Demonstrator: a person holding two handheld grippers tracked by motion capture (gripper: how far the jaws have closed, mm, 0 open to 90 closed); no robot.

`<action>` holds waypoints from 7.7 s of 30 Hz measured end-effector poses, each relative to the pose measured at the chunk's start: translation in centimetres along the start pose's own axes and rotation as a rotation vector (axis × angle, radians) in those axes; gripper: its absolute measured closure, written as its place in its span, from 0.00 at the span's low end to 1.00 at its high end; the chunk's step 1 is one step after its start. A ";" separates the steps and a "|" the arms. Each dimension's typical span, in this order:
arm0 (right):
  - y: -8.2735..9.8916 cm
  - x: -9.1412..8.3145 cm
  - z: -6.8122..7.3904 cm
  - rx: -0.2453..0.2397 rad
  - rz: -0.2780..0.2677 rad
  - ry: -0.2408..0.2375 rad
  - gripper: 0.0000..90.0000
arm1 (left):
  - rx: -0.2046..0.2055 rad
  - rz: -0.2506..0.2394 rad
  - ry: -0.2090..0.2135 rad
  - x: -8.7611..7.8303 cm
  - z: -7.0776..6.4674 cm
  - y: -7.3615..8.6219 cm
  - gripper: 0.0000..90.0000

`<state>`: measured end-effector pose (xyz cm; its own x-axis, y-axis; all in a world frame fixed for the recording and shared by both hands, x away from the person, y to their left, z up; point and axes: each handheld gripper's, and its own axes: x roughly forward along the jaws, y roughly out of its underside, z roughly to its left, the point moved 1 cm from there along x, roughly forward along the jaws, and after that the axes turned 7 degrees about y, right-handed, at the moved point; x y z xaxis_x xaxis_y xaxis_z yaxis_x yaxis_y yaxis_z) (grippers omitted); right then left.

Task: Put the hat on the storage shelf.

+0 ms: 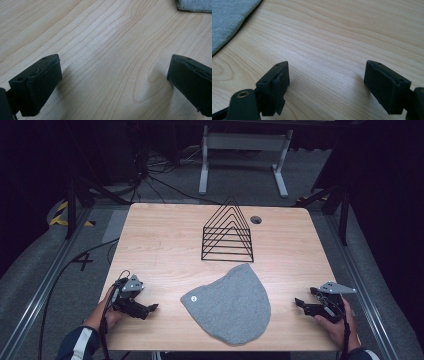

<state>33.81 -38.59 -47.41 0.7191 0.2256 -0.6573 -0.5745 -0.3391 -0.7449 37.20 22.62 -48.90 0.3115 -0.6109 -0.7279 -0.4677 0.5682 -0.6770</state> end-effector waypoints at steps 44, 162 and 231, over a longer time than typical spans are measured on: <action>-5.3 2.1 15.0 -0.346 0.037 -0.402 0.99 | 0.329 0.065 0.265 5.9 -7.6 -7.7 0.73; -7.8 4.7 10.5 -0.161 0.145 -0.271 0.93 | 0.157 0.075 0.242 10.7 -7.2 -13.6 0.88; -35.2 -2.9 3.9 -0.228 -0.348 -0.055 0.94 | 0.260 -0.316 -0.079 -5.1 0.4 -34.8 0.94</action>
<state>50.43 -23.79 -19.77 0.8297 0.4086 -0.3802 -0.1951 -0.4259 -0.8835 52.26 6.14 -21.68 0.4736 -0.7389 -0.4792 -0.1173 0.4864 -0.8659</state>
